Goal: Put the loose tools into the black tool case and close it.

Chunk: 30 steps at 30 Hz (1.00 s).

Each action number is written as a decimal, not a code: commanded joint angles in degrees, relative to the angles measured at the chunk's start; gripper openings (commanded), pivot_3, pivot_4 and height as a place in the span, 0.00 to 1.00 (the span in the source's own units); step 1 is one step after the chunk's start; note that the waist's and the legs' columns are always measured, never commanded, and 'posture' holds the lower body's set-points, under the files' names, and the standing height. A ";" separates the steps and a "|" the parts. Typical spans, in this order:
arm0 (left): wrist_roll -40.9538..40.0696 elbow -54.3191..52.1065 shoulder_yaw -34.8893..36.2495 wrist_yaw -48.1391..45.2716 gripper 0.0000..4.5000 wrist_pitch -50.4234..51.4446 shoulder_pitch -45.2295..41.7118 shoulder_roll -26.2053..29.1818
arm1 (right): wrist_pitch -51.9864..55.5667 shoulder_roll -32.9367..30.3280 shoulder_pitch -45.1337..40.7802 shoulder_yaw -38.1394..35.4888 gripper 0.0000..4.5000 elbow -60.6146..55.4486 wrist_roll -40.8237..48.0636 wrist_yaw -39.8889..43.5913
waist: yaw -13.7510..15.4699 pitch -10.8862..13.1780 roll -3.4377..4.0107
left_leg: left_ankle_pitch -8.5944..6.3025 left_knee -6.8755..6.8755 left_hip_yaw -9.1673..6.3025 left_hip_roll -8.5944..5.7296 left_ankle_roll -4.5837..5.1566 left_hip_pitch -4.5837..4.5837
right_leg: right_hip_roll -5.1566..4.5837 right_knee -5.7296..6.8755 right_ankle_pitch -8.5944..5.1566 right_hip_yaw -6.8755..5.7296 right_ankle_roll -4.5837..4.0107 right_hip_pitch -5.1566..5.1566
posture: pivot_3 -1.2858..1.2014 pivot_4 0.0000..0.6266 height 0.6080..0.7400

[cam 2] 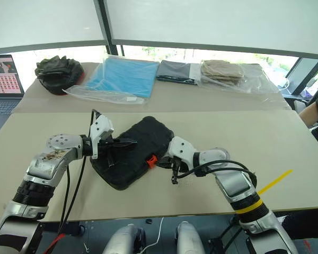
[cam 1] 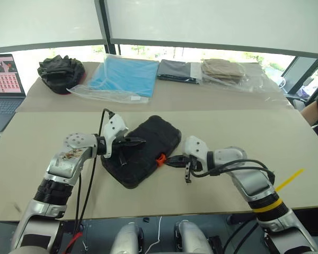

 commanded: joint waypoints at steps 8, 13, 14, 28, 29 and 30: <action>2.33 2.16 -3.48 -0.25 0.00 2.66 2.23 -0.25 | -0.51 0.29 -0.87 1.63 0.00 -0.10 -1.07 0.01 | 0.00 0.00 0.00 | 0.01 -0.04 0.00 0.00 -0.01 0.05 | -0.01 0.00 -0.03 0.00 -0.01 0.01 | 0.52 0.24 1.00; 2.34 2.13 -3.46 -0.22 0.00 2.91 2.09 -0.20 | -0.36 1.63 -1.64 2.35 0.00 0.98 -1.32 -0.45 | 0.00 0.00 0.00 | 0.01 -0.05 0.00 0.00 -0.01 0.05 | -0.01 0.00 -0.04 0.00 -0.01 0.02 | 0.52 0.24 1.00; 2.32 2.04 -3.46 -0.18 0.00 2.99 2.11 -0.22 | -0.45 1.88 -1.71 2.44 0.00 1.06 -1.37 -0.54 | -0.01 0.00 0.00 | 0.01 -0.05 0.00 0.00 -0.01 0.05 | -0.01 0.00 -0.04 0.00 0.00 0.02 | 0.52 0.24 1.00; 3.87 2.23 -5.41 -0.71 0.00 4.33 5.25 1.43 | -4.77 7.31 -3.71 0.17 0.00 6.27 -2.32 -3.61 | -0.27 -0.01 0.01 | 0.03 -0.15 0.01 0.03 -0.05 0.16 | 0.01 0.04 -0.11 0.03 0.00 0.02 | 0.52 0.24 1.00; 3.92 2.30 -5.24 -0.54 0.00 4.13 5.45 1.39 | -4.72 7.49 -3.77 -0.12 0.00 6.08 -2.08 -3.56 | -0.29 -0.02 0.01 | 0.03 -0.16 0.01 0.04 -0.05 0.21 | 0.02 0.04 -0.12 0.03 -0.01 0.05 | 0.52 0.24 1.00; 3.86 2.19 -4.39 -0.43 0.00 2.27 6.05 1.39 | -4.59 7.46 -3.62 -0.42 0.00 5.63 -1.82 -3.41 | -0.31 -0.03 0.01 | 0.03 -0.18 0.02 0.04 -0.06 0.28 | 0.02 0.05 -0.13 0.05 0.00 0.09 | 0.52 0.24 1.00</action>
